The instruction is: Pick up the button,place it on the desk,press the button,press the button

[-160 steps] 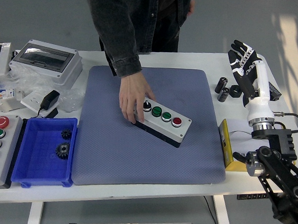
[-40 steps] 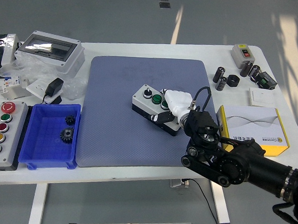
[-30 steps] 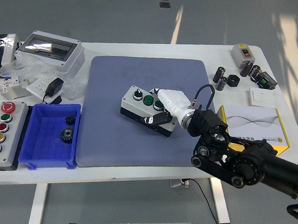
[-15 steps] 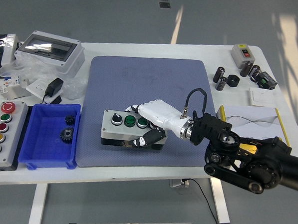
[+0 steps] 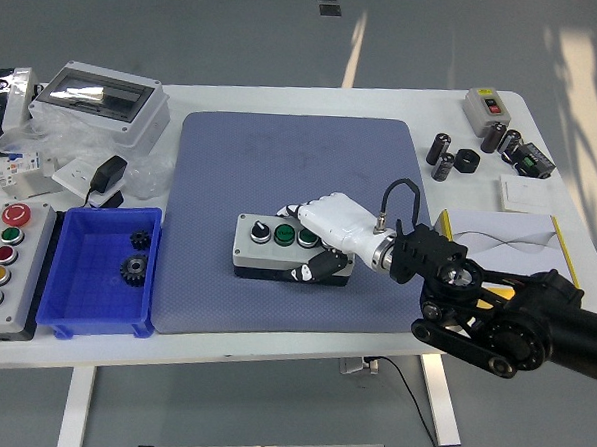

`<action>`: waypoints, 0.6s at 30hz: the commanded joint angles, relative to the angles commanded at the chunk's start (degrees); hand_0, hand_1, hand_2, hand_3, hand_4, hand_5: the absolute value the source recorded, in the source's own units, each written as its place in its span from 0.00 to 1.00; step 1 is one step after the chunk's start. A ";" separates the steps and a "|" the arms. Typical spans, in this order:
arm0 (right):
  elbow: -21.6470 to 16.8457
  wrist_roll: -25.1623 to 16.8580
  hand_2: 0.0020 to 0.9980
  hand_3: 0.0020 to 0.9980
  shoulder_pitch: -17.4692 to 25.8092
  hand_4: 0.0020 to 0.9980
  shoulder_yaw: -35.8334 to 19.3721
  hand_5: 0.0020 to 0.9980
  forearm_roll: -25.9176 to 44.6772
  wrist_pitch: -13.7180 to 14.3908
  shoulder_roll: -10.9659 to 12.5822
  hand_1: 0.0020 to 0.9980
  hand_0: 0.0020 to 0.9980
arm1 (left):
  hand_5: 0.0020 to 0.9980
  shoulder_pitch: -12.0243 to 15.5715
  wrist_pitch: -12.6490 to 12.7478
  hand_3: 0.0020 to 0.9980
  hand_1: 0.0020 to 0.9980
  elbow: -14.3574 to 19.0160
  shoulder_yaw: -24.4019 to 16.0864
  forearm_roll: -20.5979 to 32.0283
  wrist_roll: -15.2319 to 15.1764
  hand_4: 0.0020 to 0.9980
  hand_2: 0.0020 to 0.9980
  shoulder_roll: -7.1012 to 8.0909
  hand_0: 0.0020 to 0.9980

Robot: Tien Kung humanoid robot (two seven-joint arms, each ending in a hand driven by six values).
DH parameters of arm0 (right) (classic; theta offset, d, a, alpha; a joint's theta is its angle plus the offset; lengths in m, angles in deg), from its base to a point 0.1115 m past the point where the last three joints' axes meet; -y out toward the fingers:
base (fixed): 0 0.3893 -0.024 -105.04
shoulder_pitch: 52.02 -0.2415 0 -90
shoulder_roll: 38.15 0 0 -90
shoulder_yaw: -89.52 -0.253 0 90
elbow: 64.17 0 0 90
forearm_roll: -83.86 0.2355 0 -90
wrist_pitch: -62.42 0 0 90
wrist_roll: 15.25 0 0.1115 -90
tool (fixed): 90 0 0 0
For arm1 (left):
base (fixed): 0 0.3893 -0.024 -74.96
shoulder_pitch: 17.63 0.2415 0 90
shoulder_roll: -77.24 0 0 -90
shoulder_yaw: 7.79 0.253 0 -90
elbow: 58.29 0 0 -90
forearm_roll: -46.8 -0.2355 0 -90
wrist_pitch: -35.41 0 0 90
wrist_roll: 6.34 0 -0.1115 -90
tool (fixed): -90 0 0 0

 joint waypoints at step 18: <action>-0.27 -0.98 0.77 0.77 0.16 0.36 -1.33 0.00 5.09 -2.08 0.53 0.79 0.84 | 0.21 -0.06 -0.04 0.62 0.59 0.00 0.03 -0.03 0.00 0.64 0.55 0.03 0.63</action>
